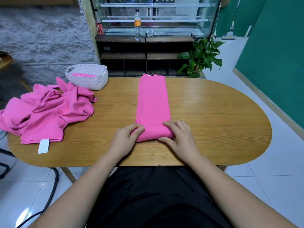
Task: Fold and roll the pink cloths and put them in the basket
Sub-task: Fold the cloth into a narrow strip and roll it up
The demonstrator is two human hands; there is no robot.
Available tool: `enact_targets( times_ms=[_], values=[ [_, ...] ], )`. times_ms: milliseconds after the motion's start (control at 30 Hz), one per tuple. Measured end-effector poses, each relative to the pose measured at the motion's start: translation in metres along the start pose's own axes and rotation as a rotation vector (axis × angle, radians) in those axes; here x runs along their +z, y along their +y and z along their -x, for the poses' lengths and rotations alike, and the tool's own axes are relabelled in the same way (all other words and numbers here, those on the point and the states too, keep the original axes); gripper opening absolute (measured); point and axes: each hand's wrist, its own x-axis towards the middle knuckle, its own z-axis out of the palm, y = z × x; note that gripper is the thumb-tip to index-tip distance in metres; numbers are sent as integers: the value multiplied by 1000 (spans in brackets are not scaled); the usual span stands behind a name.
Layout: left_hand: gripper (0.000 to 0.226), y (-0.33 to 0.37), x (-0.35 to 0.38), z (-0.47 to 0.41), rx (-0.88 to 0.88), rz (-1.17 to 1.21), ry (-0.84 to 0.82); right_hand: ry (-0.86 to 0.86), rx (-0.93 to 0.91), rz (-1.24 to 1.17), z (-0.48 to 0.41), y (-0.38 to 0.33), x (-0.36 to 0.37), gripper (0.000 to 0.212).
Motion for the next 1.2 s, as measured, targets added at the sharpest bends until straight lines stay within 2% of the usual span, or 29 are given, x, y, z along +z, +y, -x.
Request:
enact_targets(
  times_ms=[200,300,400,467,567,733,867,967,1200],
  values=[
    [21,0,3,3,125,-27,59,-69,40,38,-1,-3,-3,53],
    [40,-3,1,3,154,-63,59,-79,167,-46,-3,-8,-6,47],
    [61,1,2,5,149,-99,-11,-65,186,-64,-4,-9,-7,41],
    [65,2,3,5,147,-125,-16,-59,178,-77,-4,-7,-6,37],
    [63,0,2,3,77,-93,-12,-42,161,-65,-3,-2,-2,35],
    [40,2,0,4,67,-39,-63,2,168,-52,-4,5,1,41],
    [32,4,0,4,78,-42,-56,-28,49,-21,-1,-3,-3,53],
    [32,3,0,3,86,-51,-48,-67,-1,-3,-1,-4,-3,60],
    [55,-3,2,5,175,-95,32,-73,-4,-55,-2,0,-1,43]
  ],
)
